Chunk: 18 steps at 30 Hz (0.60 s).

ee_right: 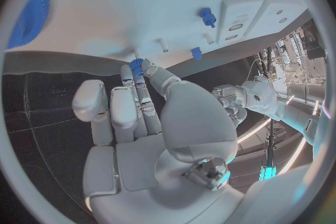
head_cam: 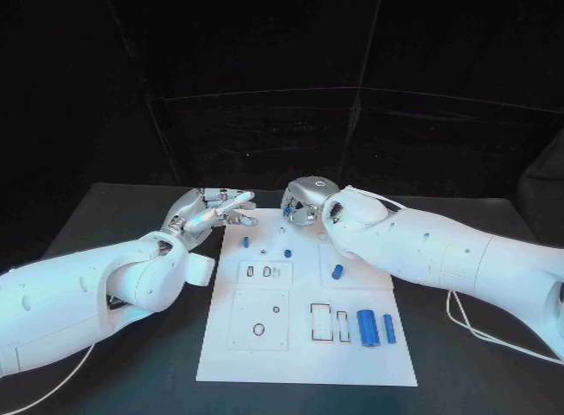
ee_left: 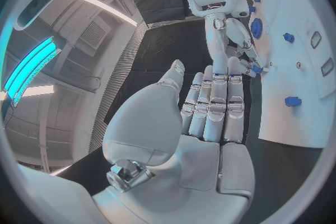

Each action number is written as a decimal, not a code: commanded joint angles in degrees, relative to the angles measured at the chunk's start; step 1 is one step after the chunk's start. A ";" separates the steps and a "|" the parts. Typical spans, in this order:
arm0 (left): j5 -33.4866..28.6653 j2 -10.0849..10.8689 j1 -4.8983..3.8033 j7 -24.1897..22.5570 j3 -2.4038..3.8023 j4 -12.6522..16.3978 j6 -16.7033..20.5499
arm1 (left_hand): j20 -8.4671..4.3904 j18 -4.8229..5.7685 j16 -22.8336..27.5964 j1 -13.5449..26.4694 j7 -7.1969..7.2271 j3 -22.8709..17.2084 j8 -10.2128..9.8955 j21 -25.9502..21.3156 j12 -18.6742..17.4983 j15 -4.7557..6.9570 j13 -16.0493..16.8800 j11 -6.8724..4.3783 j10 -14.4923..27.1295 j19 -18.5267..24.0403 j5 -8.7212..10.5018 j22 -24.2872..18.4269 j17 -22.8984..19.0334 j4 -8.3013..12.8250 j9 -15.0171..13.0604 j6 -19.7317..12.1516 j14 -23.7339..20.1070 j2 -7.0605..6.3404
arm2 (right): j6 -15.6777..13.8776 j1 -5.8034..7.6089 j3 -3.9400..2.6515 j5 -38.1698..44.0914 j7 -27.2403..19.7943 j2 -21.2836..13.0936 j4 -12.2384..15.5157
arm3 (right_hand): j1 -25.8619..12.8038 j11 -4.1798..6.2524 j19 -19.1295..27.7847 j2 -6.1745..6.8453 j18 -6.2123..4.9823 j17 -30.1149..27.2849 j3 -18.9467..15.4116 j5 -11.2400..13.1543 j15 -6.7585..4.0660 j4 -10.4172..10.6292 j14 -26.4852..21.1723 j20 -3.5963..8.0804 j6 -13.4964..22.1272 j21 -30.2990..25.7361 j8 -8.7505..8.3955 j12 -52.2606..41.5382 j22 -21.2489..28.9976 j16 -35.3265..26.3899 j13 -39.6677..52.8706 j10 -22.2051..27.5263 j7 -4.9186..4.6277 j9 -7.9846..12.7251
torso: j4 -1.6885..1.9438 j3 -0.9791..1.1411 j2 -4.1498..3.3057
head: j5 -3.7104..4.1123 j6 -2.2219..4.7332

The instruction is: Assemble the parts on the task board

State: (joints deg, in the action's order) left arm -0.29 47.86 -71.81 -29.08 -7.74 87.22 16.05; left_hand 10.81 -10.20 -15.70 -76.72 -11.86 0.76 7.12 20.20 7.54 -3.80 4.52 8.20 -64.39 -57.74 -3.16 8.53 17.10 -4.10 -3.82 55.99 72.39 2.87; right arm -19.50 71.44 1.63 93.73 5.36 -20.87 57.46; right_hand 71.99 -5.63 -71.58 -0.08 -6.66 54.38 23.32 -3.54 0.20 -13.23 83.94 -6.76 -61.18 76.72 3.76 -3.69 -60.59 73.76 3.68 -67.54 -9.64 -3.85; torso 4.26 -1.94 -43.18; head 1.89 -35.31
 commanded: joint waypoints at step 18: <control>-0.06 0.02 -0.11 0.53 0.04 -0.08 -0.75 | -0.03 -0.25 0.19 0.10 -0.09 0.00 -0.24 -0.31 -0.21 -0.53 -0.08 -0.12 0.42 -0.46 0.01 -0.08 0.08 0.26 0.05 -0.28 -0.05 0.47 | 0.32 -0.01 0.05 -0.36 -0.01 -0.41 0.87 | -0.85 -0.12 0.17 1.64 0.66 -0.67 0.17 -0.53 0.66 0.97 0.16 -0.28 0.92 0.42 -0.18 0.04 -0.44 -0.02 0.04 1.14 0.08 0.00 | 0.21 -0.09 0.07 | 0.22 -0.27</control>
State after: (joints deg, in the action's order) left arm -0.30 47.88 -71.81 -28.80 -7.74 87.08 15.99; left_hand 10.81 -10.20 -15.70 -76.72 -11.86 0.76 7.12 20.20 7.54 -3.80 4.52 8.20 -64.39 -57.74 -3.16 8.54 17.09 -4.10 -3.82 55.99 72.39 2.87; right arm -19.49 71.30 1.70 93.62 5.51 -21.26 58.21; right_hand 70.95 -5.62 -71.58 0.96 -6.67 53.76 23.43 -3.83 0.62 -12.56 83.94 -6.76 -60.62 76.99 3.77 -3.69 -61.08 73.76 3.68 -66.72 -9.49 -3.87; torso 4.43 -2.02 -43.12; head 2.09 -35.57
